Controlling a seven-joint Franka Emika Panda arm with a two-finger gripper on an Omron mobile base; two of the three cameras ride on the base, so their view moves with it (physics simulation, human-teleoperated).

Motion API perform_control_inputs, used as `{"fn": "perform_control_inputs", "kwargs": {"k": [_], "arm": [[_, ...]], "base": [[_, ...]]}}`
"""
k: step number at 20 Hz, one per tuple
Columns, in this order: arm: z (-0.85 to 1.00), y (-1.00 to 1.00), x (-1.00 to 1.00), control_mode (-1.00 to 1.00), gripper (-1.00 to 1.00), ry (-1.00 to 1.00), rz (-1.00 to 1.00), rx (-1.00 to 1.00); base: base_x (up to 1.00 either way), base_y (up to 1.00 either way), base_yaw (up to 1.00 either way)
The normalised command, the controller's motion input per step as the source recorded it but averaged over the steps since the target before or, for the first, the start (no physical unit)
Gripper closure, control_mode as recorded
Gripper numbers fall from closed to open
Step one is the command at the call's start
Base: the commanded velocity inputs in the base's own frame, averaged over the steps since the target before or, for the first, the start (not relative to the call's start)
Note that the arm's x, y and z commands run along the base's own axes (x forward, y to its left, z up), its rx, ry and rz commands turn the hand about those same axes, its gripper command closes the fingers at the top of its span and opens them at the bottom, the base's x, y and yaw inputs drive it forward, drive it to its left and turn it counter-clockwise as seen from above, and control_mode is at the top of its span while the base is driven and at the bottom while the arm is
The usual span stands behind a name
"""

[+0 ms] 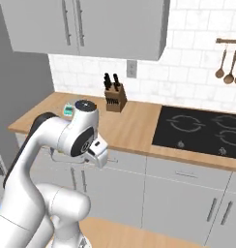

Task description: Take the meat container that has the chicken drumstick and place it on the second highest rack of the freezer. Then take the vegetable container that has the mushroom and lemon and place it on the highest rack of the freezer.

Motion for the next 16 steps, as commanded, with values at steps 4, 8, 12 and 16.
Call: {"fn": "perform_control_inputs", "kwargs": {"k": [4, 8, 12, 16], "arm": [[0.00, 0.00, 0.00, 1.00, 1.00, 0.00, 0.00, 0.00], [0.00, 0.00, 0.00, 1.00, 1.00, 0.00, 0.00, 0.00], [0.00, 0.00, 0.00, 1.00, 1.00, 0.00, 0.00, 0.00], [0.00, 0.00, 0.00, 1.00, 1.00, 0.00, 0.00, 0.00]], "base": [[-0.75, 1.00, 0.09], [-0.41, 1.00, 0.12], [-0.06, 1.00, 0.21], [0.00, 1.00, 0.26]]}}
